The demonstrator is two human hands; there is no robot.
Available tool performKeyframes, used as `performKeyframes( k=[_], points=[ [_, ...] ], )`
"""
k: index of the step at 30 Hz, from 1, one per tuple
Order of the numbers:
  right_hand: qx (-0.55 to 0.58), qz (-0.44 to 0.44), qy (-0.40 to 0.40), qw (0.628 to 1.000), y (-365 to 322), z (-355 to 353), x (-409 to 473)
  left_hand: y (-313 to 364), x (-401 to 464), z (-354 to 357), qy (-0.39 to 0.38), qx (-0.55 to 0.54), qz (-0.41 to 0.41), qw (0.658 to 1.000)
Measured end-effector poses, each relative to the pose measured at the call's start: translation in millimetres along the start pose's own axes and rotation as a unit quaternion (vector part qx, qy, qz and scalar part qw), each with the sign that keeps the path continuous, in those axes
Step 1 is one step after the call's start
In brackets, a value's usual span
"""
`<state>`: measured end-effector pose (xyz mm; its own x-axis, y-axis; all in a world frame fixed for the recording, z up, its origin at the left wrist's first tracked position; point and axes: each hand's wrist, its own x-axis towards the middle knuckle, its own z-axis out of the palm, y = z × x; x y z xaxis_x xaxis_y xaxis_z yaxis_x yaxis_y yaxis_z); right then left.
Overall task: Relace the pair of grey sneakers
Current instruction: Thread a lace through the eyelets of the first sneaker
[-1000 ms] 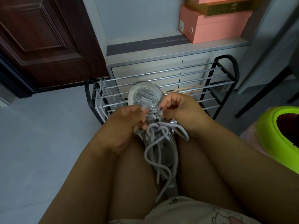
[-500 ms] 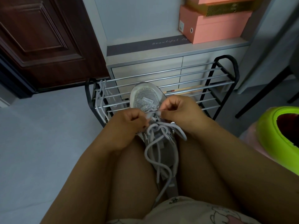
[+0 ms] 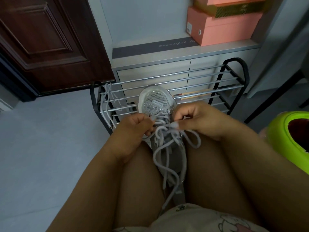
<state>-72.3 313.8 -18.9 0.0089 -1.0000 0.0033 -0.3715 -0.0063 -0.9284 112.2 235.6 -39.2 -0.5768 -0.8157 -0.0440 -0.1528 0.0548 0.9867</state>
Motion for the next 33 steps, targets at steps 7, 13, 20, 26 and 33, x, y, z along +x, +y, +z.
performKeyframes(
  k=[7, 13, 20, 26, 33],
  points=[
    [0.293, -0.035, -0.117, 0.948, 9, -10, -1, -2, 0, 0, 0.033, 0.008, 0.005, 0.999],
    [0.190, -0.022, -0.210, 0.959, 6, -18, -4, -4, -1, 0, 0.045, 0.012, -0.007, 0.999],
    [0.141, 0.062, -0.086, 0.984, 4, -5, -2, 7, -10, 5, 0.013, 0.097, 0.014, 0.995],
    [-0.177, 0.036, -0.074, 0.981, -2, 6, 0, 11, -8, 8, -0.003, 0.189, -0.015, 0.982],
    [-0.240, 0.019, -0.022, 0.970, 4, 3, -3, 3, -13, -2, 0.075, 0.299, 0.019, 0.951]
  ],
)
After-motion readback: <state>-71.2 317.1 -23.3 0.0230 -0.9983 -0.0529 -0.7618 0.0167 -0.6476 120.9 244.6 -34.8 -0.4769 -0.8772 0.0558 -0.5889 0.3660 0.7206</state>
